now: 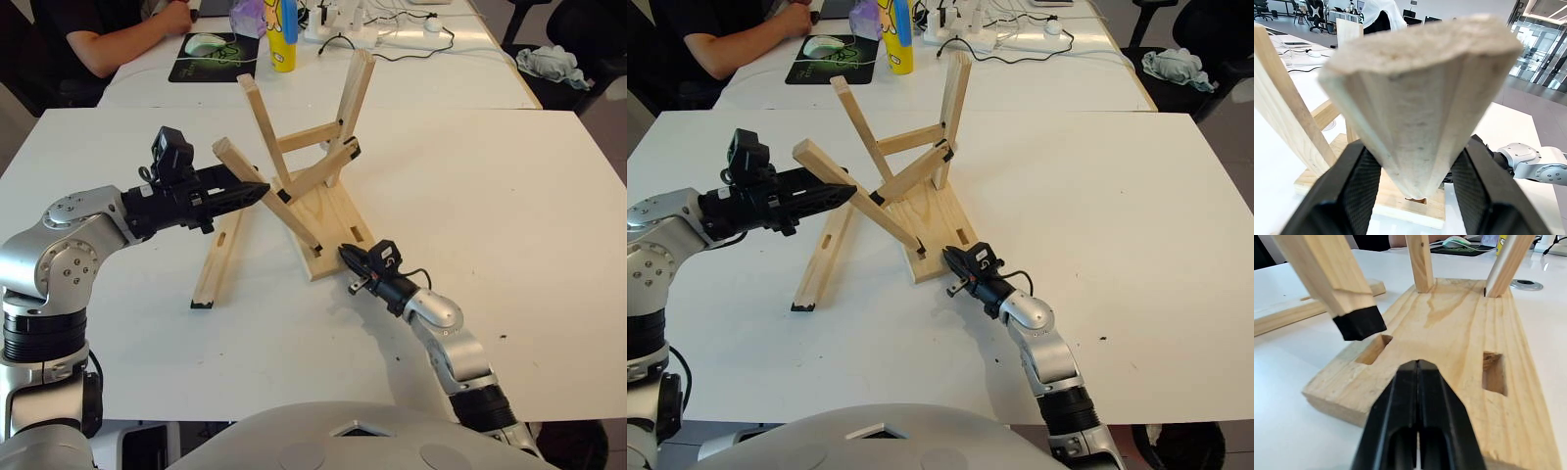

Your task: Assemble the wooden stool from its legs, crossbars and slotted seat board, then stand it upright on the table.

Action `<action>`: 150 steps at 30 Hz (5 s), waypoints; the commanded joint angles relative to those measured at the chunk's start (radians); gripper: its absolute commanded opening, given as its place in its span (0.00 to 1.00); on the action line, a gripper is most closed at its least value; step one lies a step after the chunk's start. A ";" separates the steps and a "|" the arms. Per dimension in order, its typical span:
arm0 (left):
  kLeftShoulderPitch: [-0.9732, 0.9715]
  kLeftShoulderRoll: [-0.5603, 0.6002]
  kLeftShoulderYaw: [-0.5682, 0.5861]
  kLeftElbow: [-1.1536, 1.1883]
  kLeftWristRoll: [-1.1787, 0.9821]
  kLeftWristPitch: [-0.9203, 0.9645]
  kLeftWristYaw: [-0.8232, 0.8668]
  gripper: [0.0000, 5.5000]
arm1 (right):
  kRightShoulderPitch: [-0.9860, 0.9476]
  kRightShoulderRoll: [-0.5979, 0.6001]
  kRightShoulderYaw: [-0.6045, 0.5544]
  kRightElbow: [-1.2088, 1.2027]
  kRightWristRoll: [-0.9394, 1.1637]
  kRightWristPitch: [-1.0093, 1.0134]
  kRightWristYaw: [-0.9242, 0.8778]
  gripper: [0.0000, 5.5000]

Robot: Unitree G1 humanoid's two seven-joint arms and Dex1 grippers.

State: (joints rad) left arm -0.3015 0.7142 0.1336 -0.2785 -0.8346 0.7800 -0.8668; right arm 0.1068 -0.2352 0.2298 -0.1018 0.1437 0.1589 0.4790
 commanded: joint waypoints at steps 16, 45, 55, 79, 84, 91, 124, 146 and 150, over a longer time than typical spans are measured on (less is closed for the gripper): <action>0.003 0.028 -0.052 0.018 0.113 -0.036 -0.055 0.38 | 0.020 -0.014 0.022 0.051 -0.025 0.081 -0.006 0.00; -0.074 0.077 -0.115 0.000 0.221 -0.057 -0.063 0.38 | 0.009 -0.042 0.076 0.073 -0.042 0.143 -0.002 0.00; -0.107 0.096 -0.139 -0.022 0.253 -0.070 -0.082 0.38 | -0.001 -0.053 0.098 0.099 -0.073 0.161 -0.008 0.00; -0.004 0.057 -0.316 -0.089 0.328 -0.118 -0.058 0.38 | -0.011 -0.072 0.138 0.111 -0.095 0.181 -0.010 0.00; 0.028 0.070 -0.326 -0.022 0.370 -0.164 -0.069 0.38 | -0.015 -0.069 0.139 0.115 -0.096 0.180 -0.007 0.00; -0.032 0.053 -0.349 0.181 0.420 -0.252 -0.101 0.38 | -0.024 -0.065 0.143 0.116 -0.094 0.192 -0.011 0.00; 0.124 0.056 -0.502 0.164 0.423 -0.319 -0.130 0.38 | -0.060 -0.070 0.165 0.155 -0.104 0.220 -0.001 0.00; 0.104 0.035 -0.532 0.284 0.458 -0.332 -0.122 0.38 | -0.083 -0.081 0.183 0.168 -0.114 0.229 0.014 0.00; 0.044 0.032 -0.502 0.353 0.465 -0.352 -0.115 0.38 | -0.093 -0.078 0.177 0.181 -0.112 0.228 0.014 0.00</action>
State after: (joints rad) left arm -0.3701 0.7201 -0.2303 -0.0980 -0.5342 0.3036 -0.9746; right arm -0.0365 -0.2919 0.3629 -0.0313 0.0780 0.2643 0.4784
